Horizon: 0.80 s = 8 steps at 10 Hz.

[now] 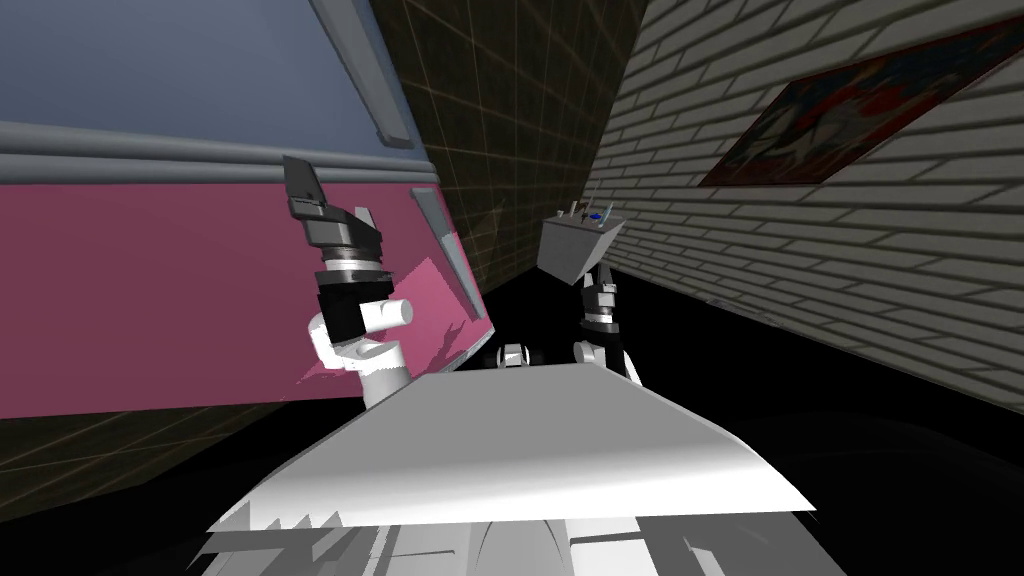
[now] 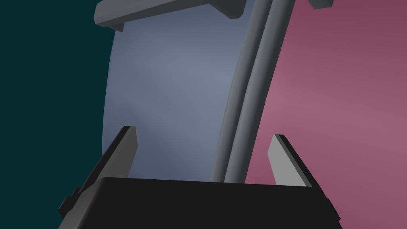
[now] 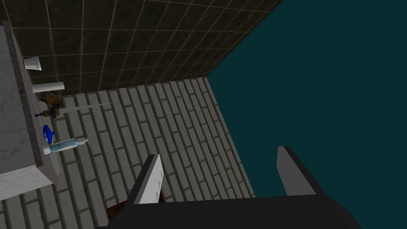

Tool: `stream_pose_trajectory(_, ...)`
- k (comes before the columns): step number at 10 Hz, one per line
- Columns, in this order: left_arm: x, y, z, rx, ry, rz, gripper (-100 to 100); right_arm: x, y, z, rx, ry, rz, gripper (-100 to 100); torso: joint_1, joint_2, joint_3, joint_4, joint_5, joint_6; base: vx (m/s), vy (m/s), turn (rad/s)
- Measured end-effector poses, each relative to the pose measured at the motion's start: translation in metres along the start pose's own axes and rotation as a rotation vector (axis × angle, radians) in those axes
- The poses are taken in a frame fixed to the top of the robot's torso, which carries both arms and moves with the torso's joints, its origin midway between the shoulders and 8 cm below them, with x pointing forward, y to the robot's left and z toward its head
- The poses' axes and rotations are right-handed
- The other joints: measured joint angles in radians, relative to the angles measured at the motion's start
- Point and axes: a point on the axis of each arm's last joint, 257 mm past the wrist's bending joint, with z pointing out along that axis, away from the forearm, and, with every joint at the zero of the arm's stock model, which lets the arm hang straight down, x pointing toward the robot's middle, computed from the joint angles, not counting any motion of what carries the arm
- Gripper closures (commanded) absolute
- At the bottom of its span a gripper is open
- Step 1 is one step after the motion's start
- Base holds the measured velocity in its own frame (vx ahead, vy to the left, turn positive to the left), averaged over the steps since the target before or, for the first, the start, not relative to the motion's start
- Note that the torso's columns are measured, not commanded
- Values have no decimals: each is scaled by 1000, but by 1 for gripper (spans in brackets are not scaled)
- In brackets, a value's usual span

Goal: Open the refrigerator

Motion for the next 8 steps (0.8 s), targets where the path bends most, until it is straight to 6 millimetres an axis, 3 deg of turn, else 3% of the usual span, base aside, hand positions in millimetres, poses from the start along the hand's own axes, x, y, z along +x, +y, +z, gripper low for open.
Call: stream_pose_trajectory(8,-37,-13,31,-31,-106,-14,-100,0,0,0,0,0,0,0,-1,0,0,0,0,0,59,-77,46)
